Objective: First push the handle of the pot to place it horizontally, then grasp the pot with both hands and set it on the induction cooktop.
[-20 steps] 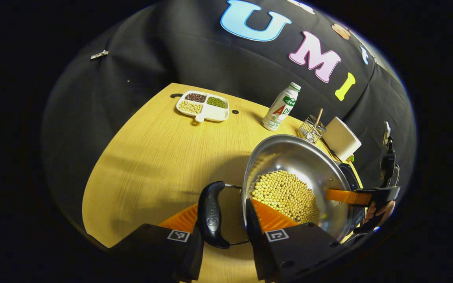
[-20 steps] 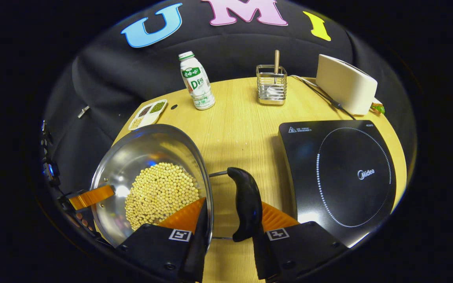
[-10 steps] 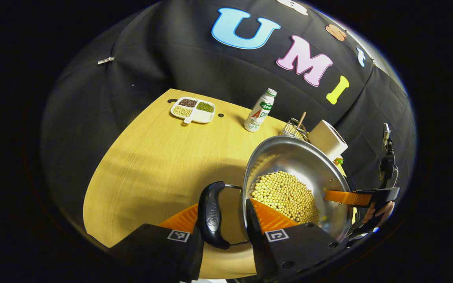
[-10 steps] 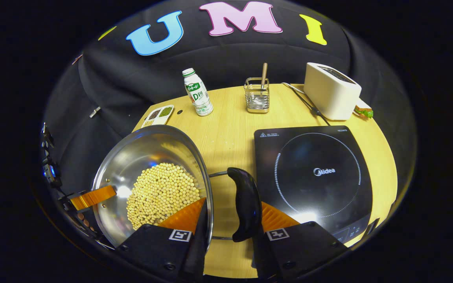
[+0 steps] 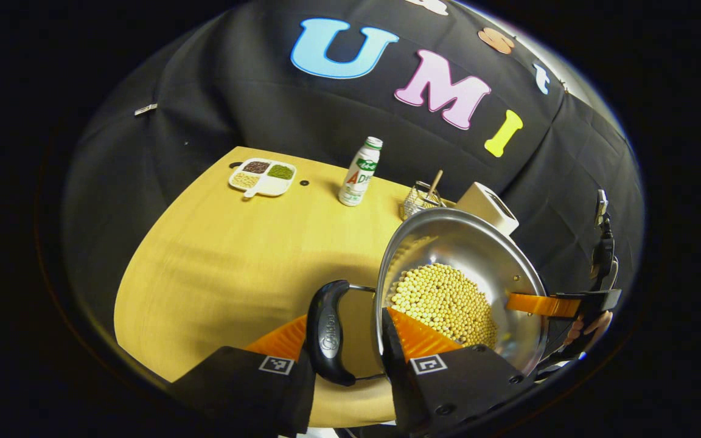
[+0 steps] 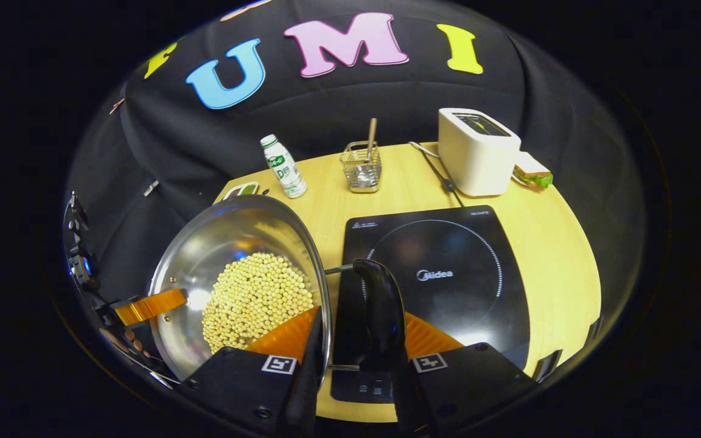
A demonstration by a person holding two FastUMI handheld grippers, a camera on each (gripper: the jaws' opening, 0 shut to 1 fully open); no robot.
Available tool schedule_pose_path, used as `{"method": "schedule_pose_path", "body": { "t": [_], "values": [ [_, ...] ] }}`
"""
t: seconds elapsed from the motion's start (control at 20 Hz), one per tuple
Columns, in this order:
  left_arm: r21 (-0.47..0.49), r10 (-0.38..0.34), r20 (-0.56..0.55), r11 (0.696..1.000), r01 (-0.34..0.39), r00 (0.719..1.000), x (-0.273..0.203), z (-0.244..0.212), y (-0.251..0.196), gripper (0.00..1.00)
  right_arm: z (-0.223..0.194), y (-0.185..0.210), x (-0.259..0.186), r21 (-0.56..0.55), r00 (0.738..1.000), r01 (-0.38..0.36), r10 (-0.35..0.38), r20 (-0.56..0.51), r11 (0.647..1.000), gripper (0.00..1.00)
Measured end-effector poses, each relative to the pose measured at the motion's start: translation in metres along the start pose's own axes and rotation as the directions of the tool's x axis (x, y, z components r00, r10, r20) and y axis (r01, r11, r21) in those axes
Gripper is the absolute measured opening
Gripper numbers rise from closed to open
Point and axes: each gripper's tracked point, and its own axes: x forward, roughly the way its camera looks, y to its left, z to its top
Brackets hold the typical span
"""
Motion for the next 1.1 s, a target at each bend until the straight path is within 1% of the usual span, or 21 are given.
{"method": "schedule_pose_path", "body": {
  "t": [0.05, 0.35, 0.55, 0.75, 1.1],
  "values": [
    [0.009, -0.006, -0.003, 1.000, 0.006, 1.000, 0.006, 0.000, -0.011, 0.55, 0.002, -0.012, -0.001, 0.011, 1.000, 0.006, -0.006, 0.002, 1.000, 0.54],
    [0.021, -0.036, -0.033, 0.999, 0.037, 0.999, 0.042, -0.009, -0.074, 0.54, 0.013, -0.081, -0.009, 0.047, 0.999, 0.042, -0.042, 0.001, 0.998, 0.54],
    [0.008, -0.048, -0.051, 0.999, 0.049, 0.998, 0.067, -0.015, -0.105, 0.55, 0.025, -0.116, -0.004, 0.053, 0.998, 0.056, -0.056, 0.001, 0.997, 0.54],
    [0.008, -0.039, -0.059, 0.999, 0.040, 0.997, 0.094, -0.015, -0.127, 0.55, 0.035, -0.146, 0.007, 0.062, 0.998, 0.067, -0.067, -0.006, 0.996, 0.54],
    [-0.008, -0.023, -0.069, 1.000, 0.023, 0.997, 0.137, -0.021, -0.151, 0.55, 0.049, -0.186, 0.031, 0.053, 0.997, 0.078, -0.077, -0.019, 0.996, 0.54]
  ]
}}
